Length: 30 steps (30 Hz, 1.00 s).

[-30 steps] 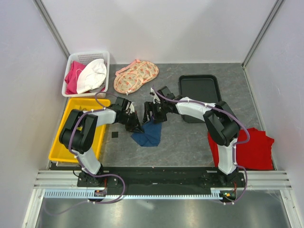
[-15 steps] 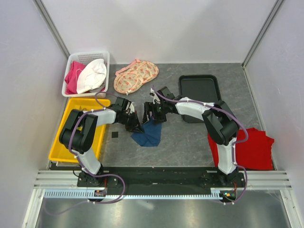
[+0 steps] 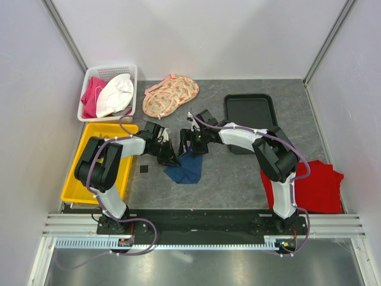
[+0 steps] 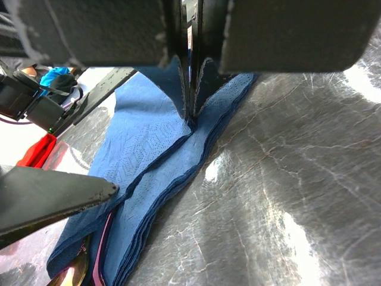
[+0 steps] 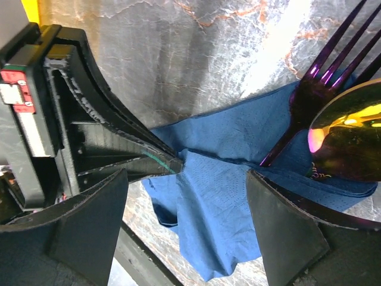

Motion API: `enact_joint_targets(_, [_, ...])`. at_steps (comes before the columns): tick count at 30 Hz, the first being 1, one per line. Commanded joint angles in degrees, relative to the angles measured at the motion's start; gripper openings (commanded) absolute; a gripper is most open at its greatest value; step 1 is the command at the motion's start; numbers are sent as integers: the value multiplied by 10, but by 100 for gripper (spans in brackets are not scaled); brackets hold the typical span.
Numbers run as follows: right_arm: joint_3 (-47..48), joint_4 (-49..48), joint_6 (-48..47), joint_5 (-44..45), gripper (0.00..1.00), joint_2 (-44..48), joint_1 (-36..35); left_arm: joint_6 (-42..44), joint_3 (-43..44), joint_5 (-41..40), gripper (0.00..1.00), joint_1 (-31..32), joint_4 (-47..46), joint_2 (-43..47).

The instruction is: Place the utensils on the paper napkin and roll it up

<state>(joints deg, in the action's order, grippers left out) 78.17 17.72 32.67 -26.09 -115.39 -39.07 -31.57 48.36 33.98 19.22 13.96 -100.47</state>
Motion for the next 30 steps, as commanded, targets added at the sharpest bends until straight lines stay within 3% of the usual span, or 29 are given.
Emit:
enact_joint_targets(1, [6, 15, -14, 36, 87, -13, -14, 5, -1, -2, 2, -2, -10, -10])
enact_joint_targets(12, [4, 54, -30, 92, 88, -26, -22, 3, -2, -2, 2, -3, -9, -12])
enact_joint_targets(22, [-4, 46, -57, 79, 87, -30, -23, -12, -14, 21, 3, -4, -45, 30])
enact_joint_targets(30, [-8, 28, -38, 50, 89, -35, -22, -28, -41, 37, 27, -28, -44, 86])
